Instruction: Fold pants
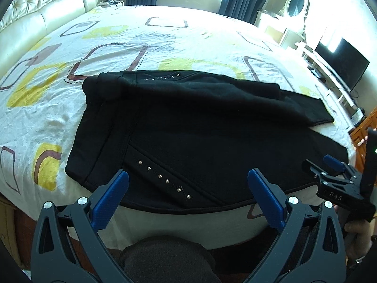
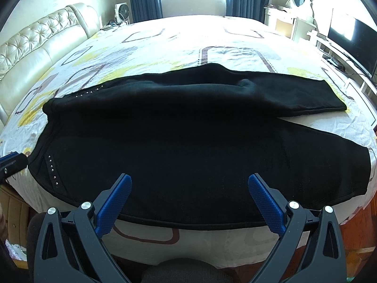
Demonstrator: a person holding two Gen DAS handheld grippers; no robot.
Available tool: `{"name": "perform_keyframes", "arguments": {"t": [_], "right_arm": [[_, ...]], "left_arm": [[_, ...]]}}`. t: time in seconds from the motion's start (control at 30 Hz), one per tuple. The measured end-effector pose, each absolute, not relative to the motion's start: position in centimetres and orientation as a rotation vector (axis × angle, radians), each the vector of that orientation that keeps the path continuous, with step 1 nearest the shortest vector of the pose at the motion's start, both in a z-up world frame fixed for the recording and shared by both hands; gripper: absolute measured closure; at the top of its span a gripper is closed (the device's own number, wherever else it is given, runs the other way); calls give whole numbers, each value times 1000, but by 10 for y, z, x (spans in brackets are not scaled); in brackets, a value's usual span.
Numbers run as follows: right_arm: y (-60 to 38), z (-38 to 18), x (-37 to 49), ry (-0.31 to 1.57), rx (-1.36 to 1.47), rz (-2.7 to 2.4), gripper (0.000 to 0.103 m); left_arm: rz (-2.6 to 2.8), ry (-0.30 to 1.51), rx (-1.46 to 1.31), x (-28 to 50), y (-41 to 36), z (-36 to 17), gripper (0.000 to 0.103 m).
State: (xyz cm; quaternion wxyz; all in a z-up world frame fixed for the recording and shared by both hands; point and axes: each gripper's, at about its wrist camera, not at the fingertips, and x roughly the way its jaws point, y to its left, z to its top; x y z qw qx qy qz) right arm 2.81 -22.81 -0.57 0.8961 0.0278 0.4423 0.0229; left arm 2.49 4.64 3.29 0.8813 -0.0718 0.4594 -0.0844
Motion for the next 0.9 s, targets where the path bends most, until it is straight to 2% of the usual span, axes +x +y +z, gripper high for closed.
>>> {"name": "perform_keyframes", "arguments": {"t": [0.2, 0.4, 0.53, 0.77, 0.9], "right_arm": [[-235, 11, 40, 900, 76, 119, 4], [-247, 7, 62, 940, 154, 189, 4], [-253, -4, 73, 980, 185, 174, 4], [-268, 3, 110, 971, 257, 365, 4], [-264, 25, 162, 954, 92, 494, 4]], "left_arm": [[-153, 990, -354, 98, 155, 40, 2], [-251, 1077, -617, 192, 238, -8, 2], [-361, 1209, -684, 236, 234, -47, 2], [-541, 1256, -610, 276, 193, -54, 2], [-535, 1281, -574, 295, 182, -60, 2]]}}
